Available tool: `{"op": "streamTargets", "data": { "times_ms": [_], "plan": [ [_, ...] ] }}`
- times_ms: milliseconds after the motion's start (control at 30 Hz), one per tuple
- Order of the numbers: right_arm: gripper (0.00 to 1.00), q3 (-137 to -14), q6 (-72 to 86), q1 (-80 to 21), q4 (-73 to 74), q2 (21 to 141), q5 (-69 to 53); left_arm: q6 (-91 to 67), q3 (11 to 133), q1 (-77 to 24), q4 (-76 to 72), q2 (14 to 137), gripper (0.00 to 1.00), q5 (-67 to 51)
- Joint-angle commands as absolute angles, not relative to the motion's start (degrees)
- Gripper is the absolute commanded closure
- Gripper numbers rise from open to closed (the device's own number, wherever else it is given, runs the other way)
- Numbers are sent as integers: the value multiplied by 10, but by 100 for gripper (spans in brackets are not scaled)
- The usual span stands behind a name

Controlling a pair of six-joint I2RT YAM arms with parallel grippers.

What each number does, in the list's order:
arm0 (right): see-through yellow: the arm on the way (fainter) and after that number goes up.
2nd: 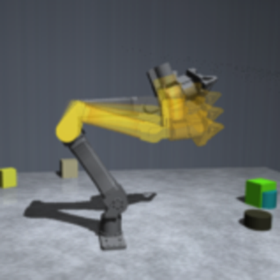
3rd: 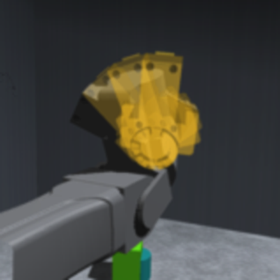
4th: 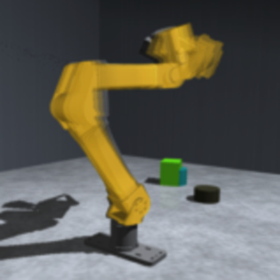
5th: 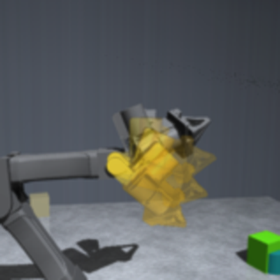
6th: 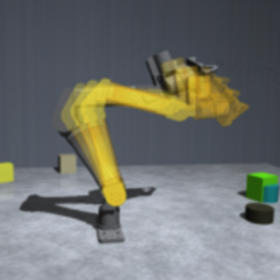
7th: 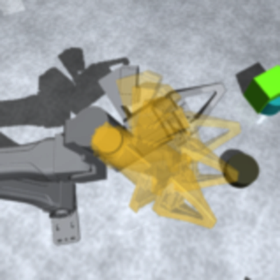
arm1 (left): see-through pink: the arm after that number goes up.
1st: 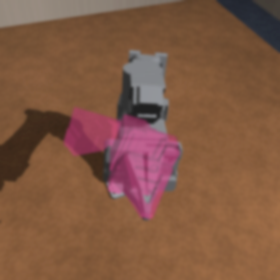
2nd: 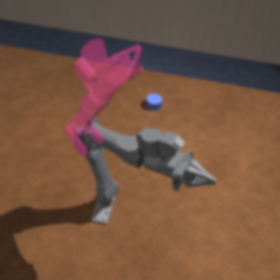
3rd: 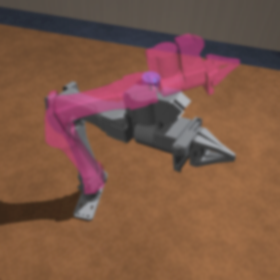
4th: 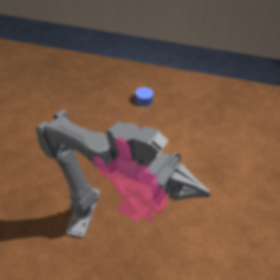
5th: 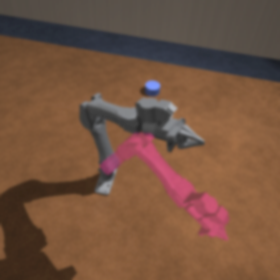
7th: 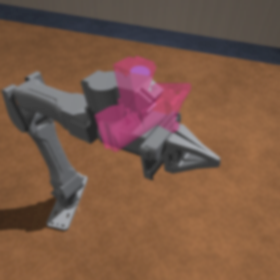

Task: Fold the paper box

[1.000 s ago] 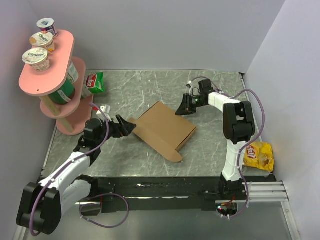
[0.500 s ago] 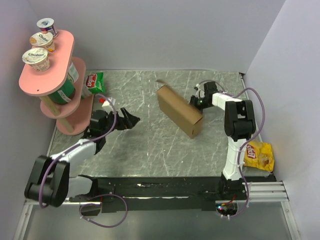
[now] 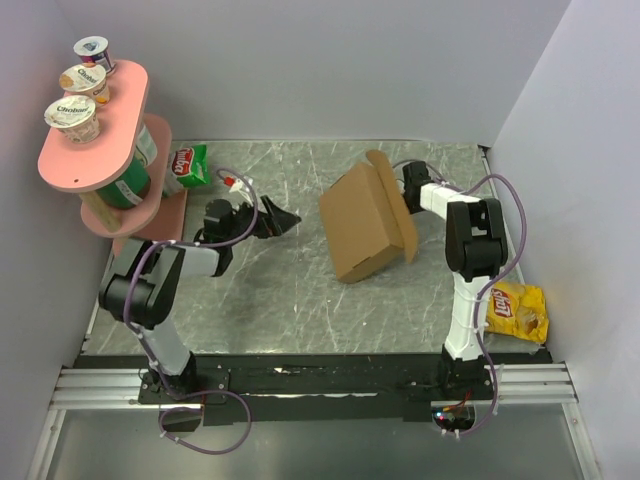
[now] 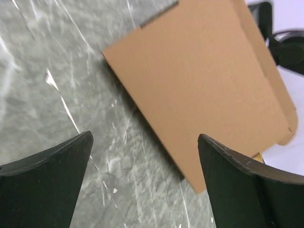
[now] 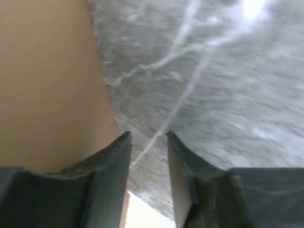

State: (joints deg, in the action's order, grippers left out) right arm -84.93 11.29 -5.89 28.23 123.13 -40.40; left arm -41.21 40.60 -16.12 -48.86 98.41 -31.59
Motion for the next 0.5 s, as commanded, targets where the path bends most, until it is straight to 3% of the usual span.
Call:
{"op": "streamTargets", "data": {
  "times_ms": [0,133,300,467],
  "plan": [
    [51,-857,88,-91,251,1225,-409,-426,447,-205,-548,1005,1,-341],
    [46,-857,87,-116,220,1211,-431,-379,471,-255,-486,1012,5,-329],
    [40,-889,85,-158,223,1211,-432,-371,443,-294,-445,1003,24,-310],
    [38,-915,93,-191,217,1204,-433,-408,368,-315,-475,965,35,-309]
  ]
}}
